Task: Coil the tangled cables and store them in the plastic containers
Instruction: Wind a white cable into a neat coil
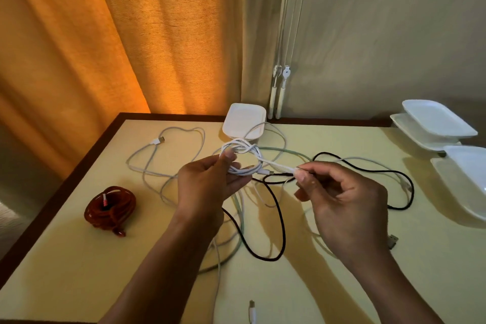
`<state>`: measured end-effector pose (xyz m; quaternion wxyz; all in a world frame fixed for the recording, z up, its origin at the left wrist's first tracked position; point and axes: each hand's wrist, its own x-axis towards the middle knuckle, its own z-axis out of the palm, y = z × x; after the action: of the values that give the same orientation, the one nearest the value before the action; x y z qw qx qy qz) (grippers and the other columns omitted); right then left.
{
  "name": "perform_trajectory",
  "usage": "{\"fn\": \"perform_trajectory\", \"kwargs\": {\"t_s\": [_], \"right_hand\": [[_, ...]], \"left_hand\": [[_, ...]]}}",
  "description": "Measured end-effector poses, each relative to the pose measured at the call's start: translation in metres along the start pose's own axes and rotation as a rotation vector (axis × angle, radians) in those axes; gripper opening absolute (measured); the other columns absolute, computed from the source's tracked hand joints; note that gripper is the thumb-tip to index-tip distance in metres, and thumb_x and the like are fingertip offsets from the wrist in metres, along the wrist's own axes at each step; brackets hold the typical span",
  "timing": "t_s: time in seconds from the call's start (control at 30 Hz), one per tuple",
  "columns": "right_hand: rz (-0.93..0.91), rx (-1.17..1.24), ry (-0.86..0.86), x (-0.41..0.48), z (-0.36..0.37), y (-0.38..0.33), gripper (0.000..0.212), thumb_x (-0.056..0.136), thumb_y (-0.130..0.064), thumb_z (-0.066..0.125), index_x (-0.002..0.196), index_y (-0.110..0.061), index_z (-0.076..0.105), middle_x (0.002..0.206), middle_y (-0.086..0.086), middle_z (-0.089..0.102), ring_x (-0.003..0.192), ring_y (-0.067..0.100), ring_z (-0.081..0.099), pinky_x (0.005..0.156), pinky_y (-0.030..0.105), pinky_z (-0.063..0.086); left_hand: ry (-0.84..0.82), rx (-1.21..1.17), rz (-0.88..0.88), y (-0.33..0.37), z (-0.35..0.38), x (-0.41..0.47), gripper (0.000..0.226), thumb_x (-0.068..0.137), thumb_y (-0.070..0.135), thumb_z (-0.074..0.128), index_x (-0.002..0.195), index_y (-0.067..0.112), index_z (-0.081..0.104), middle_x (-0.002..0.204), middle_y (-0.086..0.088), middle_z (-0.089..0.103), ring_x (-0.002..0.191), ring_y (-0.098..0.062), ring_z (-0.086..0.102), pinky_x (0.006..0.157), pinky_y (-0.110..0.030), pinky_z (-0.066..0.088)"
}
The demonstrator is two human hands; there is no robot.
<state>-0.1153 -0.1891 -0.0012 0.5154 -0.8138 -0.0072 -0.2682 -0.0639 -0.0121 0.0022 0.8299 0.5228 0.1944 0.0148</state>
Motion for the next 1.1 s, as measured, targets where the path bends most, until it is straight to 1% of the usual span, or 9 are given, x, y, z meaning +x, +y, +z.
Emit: {"fn": "perform_trajectory", "kwargs": {"t_s": [0.13, 0.23, 0.33, 0.43, 0.6, 0.73, 0.83, 0.93, 1.1], "right_hand": [[0.157, 0.004, -0.071, 0.001, -0.001, 0.015, 0.011, 0.088, -0.023, 0.077, 0.086, -0.033, 0.075, 0.073, -0.015, 0.074, 0.072, 0.006, 0.073, 0.069, 0.022, 0.057], [0.250, 0.030, -0.225, 0.004, 0.001, 0.022, 0.010, 0.087, -0.022, 0.078, 0.089, -0.031, 0.074, 0.081, -0.010, 0.076, 0.079, 0.009, 0.073, 0.077, 0.032, 0.060], [0.257, 0.105, -0.324, 0.003, 0.009, 0.019, 0.015, 0.086, -0.020, 0.080, 0.096, -0.029, 0.074, 0.089, -0.009, 0.076, 0.085, 0.013, 0.074, 0.082, 0.035, 0.061], [0.186, 0.163, -0.382, -0.001, 0.018, 0.010, 0.026, 0.080, -0.033, 0.081, 0.105, -0.031, 0.072, 0.096, -0.010, 0.074, 0.091, 0.010, 0.071, 0.080, 0.030, 0.061], [0.189, 0.249, -0.455, -0.006, 0.044, -0.003, 0.044, 0.079, -0.052, 0.078, 0.117, -0.035, 0.066, 0.110, -0.007, 0.070, 0.097, 0.011, 0.069, 0.082, 0.029, 0.059], [0.177, 0.085, -0.434, -0.013, 0.087, -0.008, 0.043, 0.086, -0.044, 0.075, 0.126, -0.031, 0.065, 0.108, -0.010, 0.069, 0.091, 0.001, 0.070, 0.079, 0.021, 0.057], [0.212, 0.082, -0.449, -0.021, 0.123, -0.014, 0.032, 0.087, -0.034, 0.079, 0.117, -0.026, 0.071, 0.100, -0.009, 0.074, 0.085, 0.008, 0.073, 0.080, 0.038, 0.061], [0.259, 0.085, -0.484, -0.032, 0.156, -0.022, 0.031, 0.085, -0.034, 0.080, 0.113, -0.020, 0.075, 0.096, -0.005, 0.077, 0.083, 0.014, 0.073, 0.080, 0.042, 0.061], [0.325, 0.145, -0.653, -0.056, 0.202, -0.041, 0.030, 0.088, -0.032, 0.078, 0.112, -0.015, 0.075, 0.081, -0.002, 0.076, 0.062, 0.007, 0.070, 0.056, 0.028, 0.054]], "left_hand": [[-0.125, 0.164, 0.026, -0.003, -0.010, 0.001, 0.020, 0.097, 0.017, 0.068, 0.093, -0.001, 0.075, 0.093, -0.022, 0.077, 0.090, -0.032, 0.077, 0.083, -0.038, 0.062], [-0.150, 0.304, 0.057, -0.005, -0.020, 0.004, 0.019, 0.092, 0.023, 0.075, 0.084, 0.006, 0.080, 0.092, -0.016, 0.078, 0.085, -0.024, 0.071, 0.075, -0.034, 0.055], [-0.179, 0.307, 0.040, -0.004, -0.027, 0.004, 0.018, 0.090, 0.021, 0.076, 0.089, 0.003, 0.079, 0.095, -0.017, 0.078, 0.083, -0.022, 0.072, 0.075, -0.031, 0.057], [-0.180, 0.263, 0.030, -0.001, -0.030, 0.003, 0.017, 0.089, 0.016, 0.076, 0.094, 0.001, 0.077, 0.096, -0.019, 0.078, 0.086, -0.025, 0.075, 0.077, -0.030, 0.062], [-0.092, 0.240, 0.089, 0.002, -0.051, -0.004, 0.011, 0.091, 0.010, 0.075, 0.098, 0.003, 0.077, 0.092, -0.017, 0.079, 0.087, -0.028, 0.077, 0.076, -0.029, 0.063], [0.009, 0.251, 0.138, 0.011, -0.082, -0.013, 0.013, 0.091, 0.010, 0.075, 0.104, 0.006, 0.076, 0.088, -0.010, 0.079, 0.086, -0.024, 0.078, 0.077, -0.031, 0.064], [0.074, 0.291, 0.168, 0.013, -0.110, -0.020, 0.017, 0.090, 0.013, 0.076, 0.107, 0.009, 0.075, 0.087, -0.006, 0.079, 0.083, -0.018, 0.078, 0.077, -0.031, 0.064], [0.174, 0.353, 0.190, 0.013, -0.140, -0.024, 0.025, 0.090, 0.023, 0.077, 0.112, 0.011, 0.075, 0.087, -0.004, 0.079, 0.082, -0.016, 0.078, 0.075, -0.033, 0.063], [0.392, 0.570, 0.233, 0.018, -0.197, -0.033, 0.030, 0.090, 0.043, 0.072, 0.112, 0.023, 0.075, 0.088, 0.009, 0.078, 0.075, -0.002, 0.074, 0.058, -0.025, 0.057]]}}
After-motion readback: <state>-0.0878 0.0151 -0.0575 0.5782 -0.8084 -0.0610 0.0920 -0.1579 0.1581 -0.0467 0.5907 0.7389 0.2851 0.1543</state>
